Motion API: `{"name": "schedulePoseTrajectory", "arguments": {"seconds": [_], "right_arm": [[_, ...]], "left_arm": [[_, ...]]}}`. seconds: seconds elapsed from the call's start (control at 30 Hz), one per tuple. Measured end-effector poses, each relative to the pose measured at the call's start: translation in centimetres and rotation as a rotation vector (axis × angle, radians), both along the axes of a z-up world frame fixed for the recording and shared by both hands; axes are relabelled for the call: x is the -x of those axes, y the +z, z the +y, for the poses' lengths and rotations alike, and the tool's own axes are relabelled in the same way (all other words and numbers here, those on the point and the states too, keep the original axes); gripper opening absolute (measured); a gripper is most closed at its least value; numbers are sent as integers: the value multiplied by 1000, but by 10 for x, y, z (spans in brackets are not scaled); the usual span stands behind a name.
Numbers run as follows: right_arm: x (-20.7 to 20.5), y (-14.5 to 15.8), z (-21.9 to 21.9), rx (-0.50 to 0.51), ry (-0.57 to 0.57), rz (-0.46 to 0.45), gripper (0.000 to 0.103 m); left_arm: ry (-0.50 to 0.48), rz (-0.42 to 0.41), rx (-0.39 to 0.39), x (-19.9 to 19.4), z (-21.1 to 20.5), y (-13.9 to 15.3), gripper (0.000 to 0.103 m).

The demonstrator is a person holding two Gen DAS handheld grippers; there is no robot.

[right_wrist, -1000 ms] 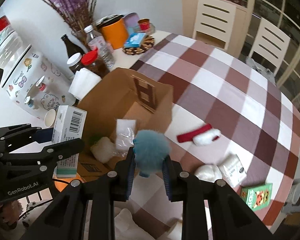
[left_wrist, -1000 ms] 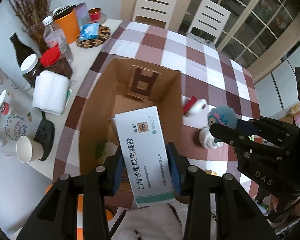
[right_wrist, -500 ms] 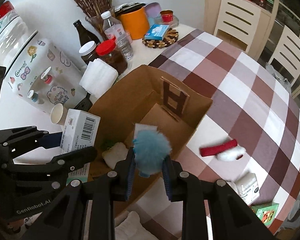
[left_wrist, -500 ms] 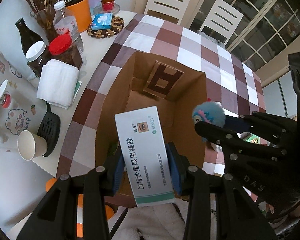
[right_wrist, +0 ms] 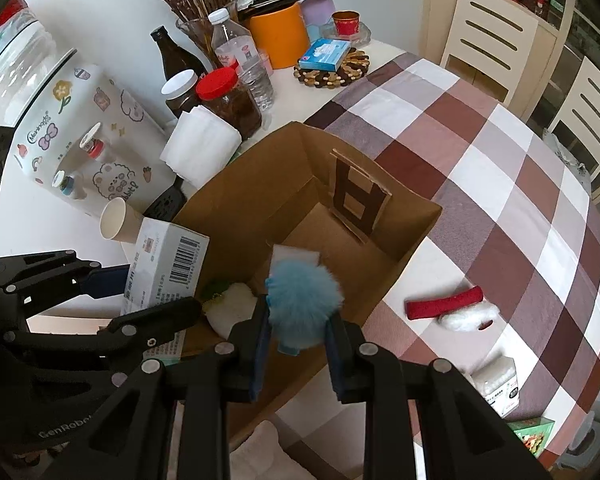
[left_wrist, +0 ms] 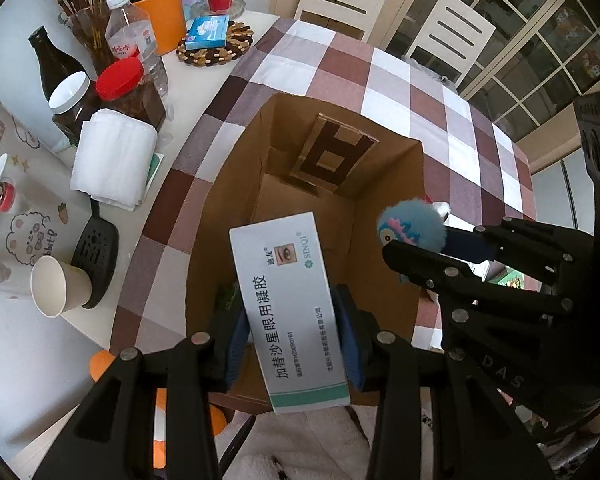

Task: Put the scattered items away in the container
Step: 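Release the medicine box from the left gripper while the right drops the pompom in, then withdraw both grippers from the box back over the tablecloth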

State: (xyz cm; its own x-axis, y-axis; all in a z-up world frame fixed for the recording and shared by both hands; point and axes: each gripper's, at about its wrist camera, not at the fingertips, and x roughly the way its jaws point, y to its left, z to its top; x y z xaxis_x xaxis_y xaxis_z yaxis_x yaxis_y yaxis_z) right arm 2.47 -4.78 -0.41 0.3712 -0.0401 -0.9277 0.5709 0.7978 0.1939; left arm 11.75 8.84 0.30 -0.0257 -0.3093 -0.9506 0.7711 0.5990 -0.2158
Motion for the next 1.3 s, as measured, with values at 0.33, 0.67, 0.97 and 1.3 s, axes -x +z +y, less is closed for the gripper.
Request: {"name": "schedulePoseTrajectory", "arguments": {"seconds": [0.33, 0.67, 0.97, 1.3], "right_arm": [[-5, -1, -5, 36, 11, 44, 41], [21, 10, -16, 55, -94, 66, 59], [61, 5, -15, 37, -199, 116, 73], [108, 6, -11, 28, -278, 119, 73]], "left_arm": [[34, 0, -37, -4, 3, -4, 57], [46, -8, -67, -4, 6, 1, 80], [-24, -9, -102, 16, -7, 2, 85], [-129, -26, -109, 57, -33, 7, 85]]}}
